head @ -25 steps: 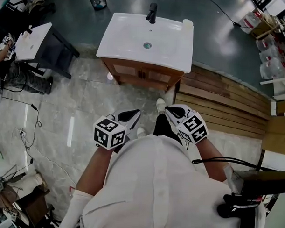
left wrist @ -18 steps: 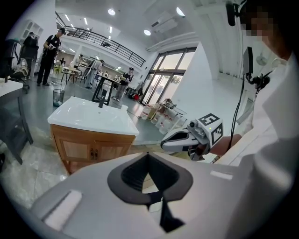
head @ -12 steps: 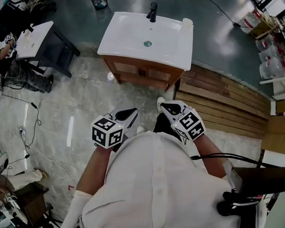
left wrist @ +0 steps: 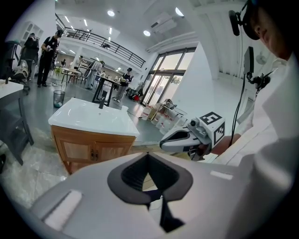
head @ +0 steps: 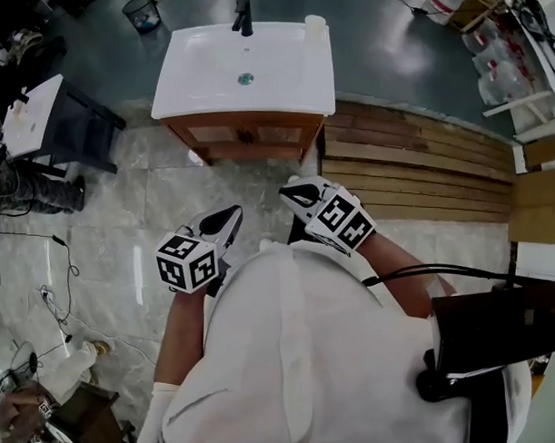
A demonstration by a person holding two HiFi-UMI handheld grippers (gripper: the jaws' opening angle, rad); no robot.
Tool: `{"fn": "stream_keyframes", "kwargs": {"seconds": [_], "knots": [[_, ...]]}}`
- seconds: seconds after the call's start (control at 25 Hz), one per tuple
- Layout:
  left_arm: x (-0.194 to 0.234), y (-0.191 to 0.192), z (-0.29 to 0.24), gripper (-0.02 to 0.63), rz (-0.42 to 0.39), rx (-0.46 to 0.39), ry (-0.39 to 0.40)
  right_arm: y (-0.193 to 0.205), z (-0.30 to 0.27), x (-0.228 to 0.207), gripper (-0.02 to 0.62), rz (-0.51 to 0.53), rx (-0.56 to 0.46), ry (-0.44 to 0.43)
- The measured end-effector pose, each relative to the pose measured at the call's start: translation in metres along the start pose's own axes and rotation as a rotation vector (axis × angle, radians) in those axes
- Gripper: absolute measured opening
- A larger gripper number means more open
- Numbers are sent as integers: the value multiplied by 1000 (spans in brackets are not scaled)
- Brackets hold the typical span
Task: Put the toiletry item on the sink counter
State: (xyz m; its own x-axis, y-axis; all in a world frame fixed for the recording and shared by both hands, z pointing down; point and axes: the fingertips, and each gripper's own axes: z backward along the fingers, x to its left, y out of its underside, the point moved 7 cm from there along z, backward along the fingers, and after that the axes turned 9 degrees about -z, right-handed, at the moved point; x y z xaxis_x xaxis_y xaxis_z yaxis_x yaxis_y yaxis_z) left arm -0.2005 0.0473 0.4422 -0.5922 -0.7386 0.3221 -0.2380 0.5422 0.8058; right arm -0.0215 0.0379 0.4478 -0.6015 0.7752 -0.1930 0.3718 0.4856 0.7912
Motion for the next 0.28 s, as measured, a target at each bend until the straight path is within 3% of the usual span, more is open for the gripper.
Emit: {"fn": "stream_keyframes", "kwargs": {"seconds": [0.28], "knots": [[-3,-3,-8,5,1,2,-2,5,5,-8,3,6,1,0]]}}
